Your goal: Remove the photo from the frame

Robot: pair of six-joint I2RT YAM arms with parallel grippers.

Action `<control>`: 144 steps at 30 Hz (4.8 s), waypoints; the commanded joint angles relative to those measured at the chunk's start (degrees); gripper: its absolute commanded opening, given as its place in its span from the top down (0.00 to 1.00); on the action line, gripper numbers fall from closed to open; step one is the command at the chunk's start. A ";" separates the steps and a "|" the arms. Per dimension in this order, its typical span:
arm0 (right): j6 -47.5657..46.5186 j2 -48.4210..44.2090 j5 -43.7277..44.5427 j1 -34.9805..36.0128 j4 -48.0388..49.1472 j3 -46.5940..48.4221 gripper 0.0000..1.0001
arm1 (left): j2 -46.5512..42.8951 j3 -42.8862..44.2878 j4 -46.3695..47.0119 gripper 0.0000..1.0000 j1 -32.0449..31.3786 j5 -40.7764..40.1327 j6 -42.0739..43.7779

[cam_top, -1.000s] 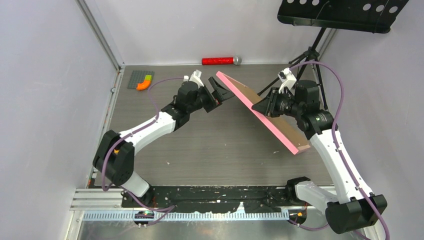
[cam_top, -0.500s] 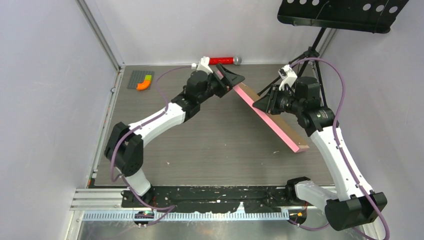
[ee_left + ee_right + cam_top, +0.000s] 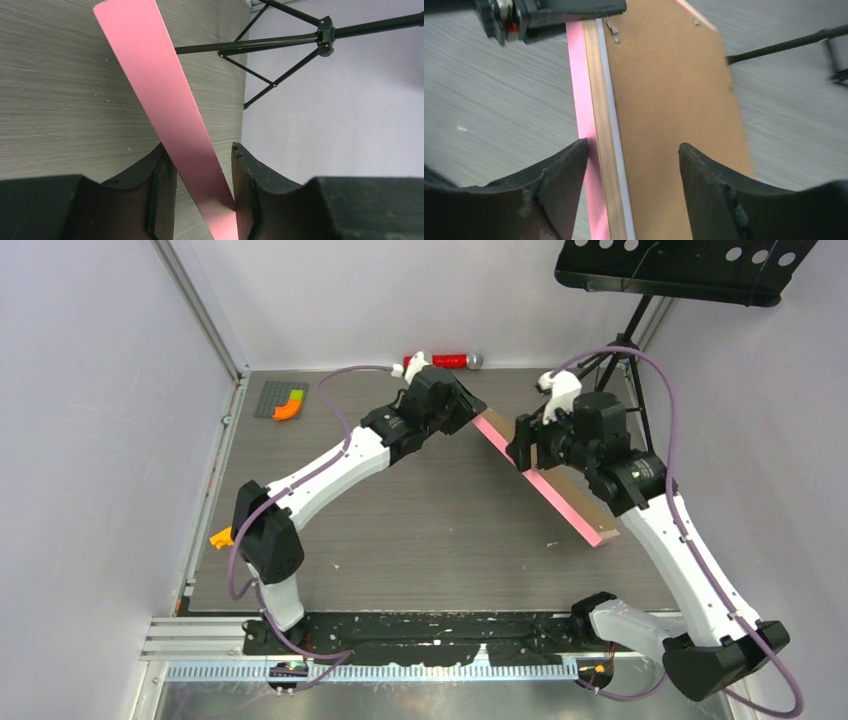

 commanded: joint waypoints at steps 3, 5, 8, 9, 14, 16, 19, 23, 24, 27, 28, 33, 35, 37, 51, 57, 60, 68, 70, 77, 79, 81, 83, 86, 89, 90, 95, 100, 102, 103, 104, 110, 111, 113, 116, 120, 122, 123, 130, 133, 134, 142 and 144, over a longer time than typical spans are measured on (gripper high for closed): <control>-19.17 3.92 27.54 11.42 -9.86 6.47 0.22 | 2.82 11.59 -9.52 0.85 -0.33 -5.22 4.78; -21.74 5.19 31.11 14.30 -11.88 7.01 0.21 | 4.33 14.39 -12.15 0.88 -0.40 -5.17 4.54; -23.42 5.49 35.42 17.63 -12.32 5.87 0.20 | 5.10 16.11 -13.45 0.90 -0.40 -5.04 4.37; -23.76 5.55 36.25 18.67 -12.33 5.61 0.20 | 5.10 16.14 -13.32 0.90 -0.42 -5.04 4.45; -24.24 8.35 49.10 23.60 -13.33 4.36 0.35 | 4.93 17.16 -14.11 0.85 -0.66 -5.61 4.54; -23.70 9.96 54.33 25.56 -14.24 5.29 0.64 | 4.89 17.80 -14.77 0.81 -0.68 -5.34 4.57; -22.36 11.83 60.14 27.82 -16.11 7.51 0.87 | 4.06 18.04 -15.00 0.71 -0.69 -4.63 4.95; -20.23 12.33 61.60 29.23 -16.37 9.56 0.95 | 0.09 14.38 -13.21 0.47 -0.69 -4.44 7.12; -19.53 12.00 60.81 29.26 -15.70 9.78 0.95 | -1.98 12.92 -12.81 0.36 -0.69 -4.86 7.95; -17.76 9.79 54.67 29.27 -14.50 11.90 0.95 | -8.37 7.83 -12.49 0.02 -0.36 -6.92 11.30; -16.89 9.37 52.95 29.27 -14.18 13.27 0.95 | -11.03 5.78 -12.05 0.01 -0.23 -7.57 12.76; -13.92 8.06 41.23 29.27 -14.04 18.80 0.95 | -24.78 -5.19 -12.85 0.00 1.59 -12.41 18.57; -12.89 8.05 37.60 29.22 -14.35 21.04 0.95 | -30.64 -10.29 -12.06 0.00 2.26 -14.99 19.58; -12.04 7.92 32.74 29.20 -14.09 23.17 0.95 | -35.97 -14.74 -11.12 0.00 3.08 -16.79 20.43; 6.08 4.45 2.87 8.68 -1.06 13.48 0.95 | -45.59 -26.14 -18.69 0.00 9.31 -12.15 19.51; 7.94 2.45 -0.39 -0.16 1.02 6.92 0.95 | -42.80 -27.13 -19.83 0.00 10.77 -6.79 19.57; 12.50 2.25 -8.55 -5.57 4.95 0.55 0.95 | -41.21 -27.25 -20.20 0.00 10.95 -4.67 19.73; 22.11 0.68 -17.36 -10.70 18.42 -16.70 0.95 | -38.23 -27.91 -25.00 0.00 11.94 -1.60 20.89; 25.44 0.98 -20.24 -10.80 23.04 -20.31 0.95 | -38.18 -28.79 -24.81 0.00 12.20 -0.69 21.01; 29.41 3.64 -20.94 -10.72 32.85 -28.95 0.95 | -37.31 -30.15 -26.09 0.00 12.59 0.47 21.66; 26.86 5.02 -18.91 -10.70 33.33 -29.50 0.95 | -37.15 -31.43 -25.92 0.00 12.59 0.63 22.20; 24.74 7.29 -16.97 -10.74 33.25 -29.48 0.95 | -36.82 -33.28 -25.56 0.00 12.79 0.91 23.40; 22.81 9.56 -15.33 -10.80 34.47 -29.64 0.92 | -36.22 -35.05 -26.09 0.00 13.16 1.07 23.85; 18.92 12.55 -13.09 -10.81 34.58 -29.06 0.79 | -34.81 -37.73 -25.25 0.00 14.22 2.02 24.50; 14.39 14.19 -6.36 -10.81 29.91 -27.37 0.69 | -31.97 -39.86 -23.79 0.00 15.45 4.59 24.74; 12.42 14.92 -5.16 -10.72 28.87 -26.67 0.65 | -30.28 -40.59 -23.15 0.00 15.72 5.74 24.76; 8.54 16.53 -1.63 -10.76 26.01 -26.57 0.50 | -23.61 -40.46 -22.16 0.00 15.84 8.87 25.11; 5.60 17.64 1.69 -10.75 23.82 -26.71 0.42 | -20.96 -39.72 -21.30 0.00 15.88 9.62 25.47; 5.55 18.05 0.95 -10.72 24.35 -27.07 0.42 | -20.22 -39.37 -21.17 0.00 15.84 9.95 25.64; 5.64 18.54 0.65 -10.76 24.59 -27.32 0.42 | -19.68 -39.21 -21.01 0.00 15.84 10.21 25.64; 5.59 19.26 0.34 -10.74 24.86 -27.46 0.42 | -19.17 -39.01 -20.91 0.00 15.84 10.35 25.69; 3.93 22.32 4.94 -8.17 22.85 -25.79 0.42 | -15.73 -37.87 -21.21 0.00 15.84 10.32 26.49; 3.52 22.71 6.03 -7.38 22.26 -24.74 0.41 | -15.33 -37.58 -21.43 0.00 15.84 10.44 26.64; 2.99 24.10 9.29 -4.89 20.63 -23.15 0.40 | -15.35 -37.51 -20.99 0.00 15.84 10.53 26.85; 3.20 27.14 13.25 -0.54 18.90 -20.85 0.66 | -15.96 -37.87 -20.21 0.00 15.84 10.34 26.89; 4.74 27.87 14.48 0.91 18.63 -18.83 0.94 | -16.84 -38.38 -20.31 0.00 15.89 9.70 26.71; 5.03 26.77 12.64 1.20 18.63 -17.63 0.95 | -18.16 -39.16 -19.87 0.00 15.97 9.08 26.42; 5.29 25.77 11.58 1.22 18.23 -17.22 0.95 | -18.98 -39.52 -19.91 0.00 16.12 8.76 26.29; 10.80 20.84 4.64 3.48 17.26 -11.86 0.95 | -26.11 -41.47 -21.26 0.00 19.13 6.92 25.64; 15.20 22.67 2.22 6.13 19.89 -11.15 0.95 | -29.08 -42.43 -21.89 0.00 21.27 5.80 26.00; 16.00 24.81 2.03 6.98 21.32 -10.94 0.95 | -29.86 -42.79 -21.77 0.00 22.01 5.46 26.27; 25.93 44.17 2.45 19.32 28.64 -0.57 0.95 | -31.11 -45.01 -22.75 0.00 28.01 4.53 27.05; 28.24 48.48 1.78 21.02 29.98 2.96 0.94 | -31.26 -45.92 -23.14 0.00 28.98 4.40 26.97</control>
